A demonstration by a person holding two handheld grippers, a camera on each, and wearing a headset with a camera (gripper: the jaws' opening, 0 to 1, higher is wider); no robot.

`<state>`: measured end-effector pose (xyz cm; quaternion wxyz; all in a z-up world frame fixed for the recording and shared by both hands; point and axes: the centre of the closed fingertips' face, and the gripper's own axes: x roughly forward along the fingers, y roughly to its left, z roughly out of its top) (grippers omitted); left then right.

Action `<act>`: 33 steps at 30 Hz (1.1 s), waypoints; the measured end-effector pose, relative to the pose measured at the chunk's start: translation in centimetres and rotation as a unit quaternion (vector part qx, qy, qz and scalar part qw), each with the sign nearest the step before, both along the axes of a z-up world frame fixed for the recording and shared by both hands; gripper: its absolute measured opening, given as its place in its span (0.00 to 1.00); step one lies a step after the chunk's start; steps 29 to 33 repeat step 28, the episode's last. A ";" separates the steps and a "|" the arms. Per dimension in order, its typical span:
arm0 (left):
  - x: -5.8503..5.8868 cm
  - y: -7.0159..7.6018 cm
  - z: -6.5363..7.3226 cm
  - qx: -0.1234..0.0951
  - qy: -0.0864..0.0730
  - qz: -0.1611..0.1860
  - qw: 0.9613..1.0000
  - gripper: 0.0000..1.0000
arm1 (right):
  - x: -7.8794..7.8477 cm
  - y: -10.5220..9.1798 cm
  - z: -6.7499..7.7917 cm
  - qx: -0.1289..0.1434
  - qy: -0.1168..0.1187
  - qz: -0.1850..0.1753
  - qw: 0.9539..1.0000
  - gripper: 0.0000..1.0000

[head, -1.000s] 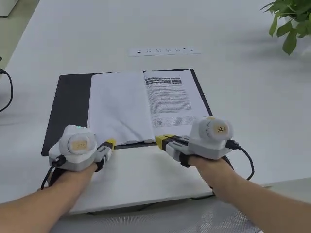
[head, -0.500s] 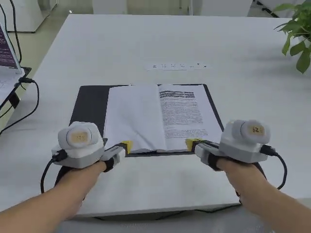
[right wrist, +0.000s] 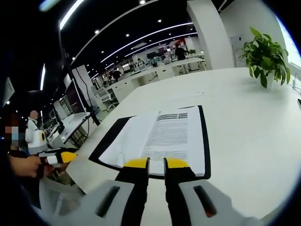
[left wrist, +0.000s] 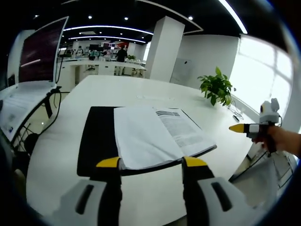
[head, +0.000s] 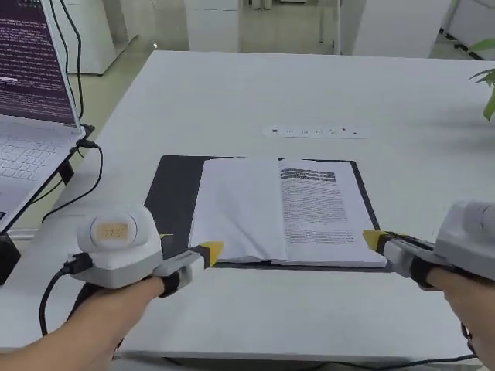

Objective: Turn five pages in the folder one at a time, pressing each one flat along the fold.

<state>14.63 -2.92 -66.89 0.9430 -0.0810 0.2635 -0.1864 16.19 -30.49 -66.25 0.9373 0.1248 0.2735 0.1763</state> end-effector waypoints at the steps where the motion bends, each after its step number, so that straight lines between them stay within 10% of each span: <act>1: -0.2 0.0 0.2 0.000 0.000 0.000 1.000 0.52 | -0.1 -0.2 0.1 0.000 0.001 0.000 1.000 0.14; 17: -2.2 1.3 1.7 0.042 -0.018 0.018 0.999 0.98 | -1.1 -3.3 0.7 -0.040 -0.026 0.023 0.999 0.70; 24: -2.9 1.4 2.1 0.074 -0.033 0.012 0.997 0.99 | -1.6 -4.1 0.3 -0.058 -0.045 0.031 0.997 1.00; 33: -3.2 1.7 2.2 0.071 -0.029 0.022 0.997 0.99 | -2.0 -5.0 -0.6 -0.043 -0.020 0.017 0.999 1.00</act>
